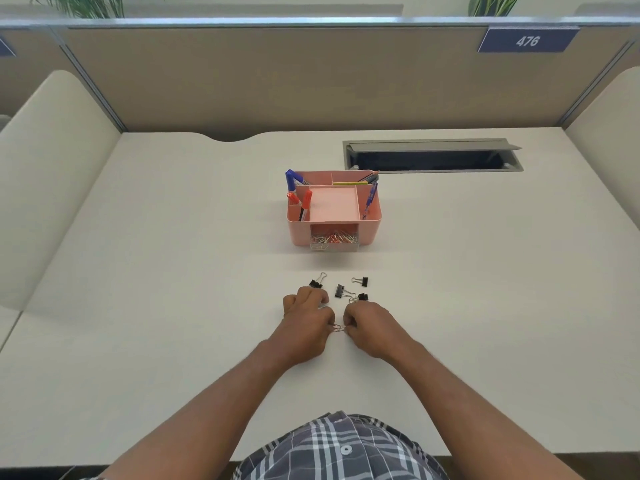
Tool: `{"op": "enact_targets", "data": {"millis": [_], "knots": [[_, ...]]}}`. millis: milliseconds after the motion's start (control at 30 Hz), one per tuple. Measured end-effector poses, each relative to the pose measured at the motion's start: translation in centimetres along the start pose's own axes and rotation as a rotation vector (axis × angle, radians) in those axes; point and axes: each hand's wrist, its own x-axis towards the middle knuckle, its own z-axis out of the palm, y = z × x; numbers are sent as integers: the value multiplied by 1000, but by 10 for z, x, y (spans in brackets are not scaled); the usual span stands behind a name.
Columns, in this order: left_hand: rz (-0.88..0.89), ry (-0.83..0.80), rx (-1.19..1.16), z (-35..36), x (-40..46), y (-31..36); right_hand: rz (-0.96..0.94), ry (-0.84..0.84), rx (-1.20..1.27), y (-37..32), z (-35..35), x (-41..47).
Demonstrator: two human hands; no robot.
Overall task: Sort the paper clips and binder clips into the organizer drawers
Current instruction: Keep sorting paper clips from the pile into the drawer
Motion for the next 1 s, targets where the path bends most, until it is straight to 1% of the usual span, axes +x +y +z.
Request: {"op": "enact_targets", "data": {"millis": [100, 333, 433, 567, 700, 800, 900, 1000], "knots": [[-12, -34, 13, -1, 3, 2, 16, -2, 5, 1, -3, -1], [13, -23, -26, -1, -1, 3, 28, 10, 54, 3, -3, -4], [11, -6, -58, -2, -3, 4, 30, 28, 120, 6, -2, -4], [-35, 93, -172, -11, -1, 2, 53, 100, 251, 7, -7, -4], [-101, 197, -333, -30, 14, -1, 51, 244, 354, 3, -25, 4], [-132, 282, -369, -50, 35, -5, 46, 348, 431, -4, -48, 17], [-117, 359, -373, -69, 60, -10, 30, 432, 417, -12, -72, 34], [-84, 431, -328, -84, 83, -13, -5, 505, 347, -21, -92, 52]]}}
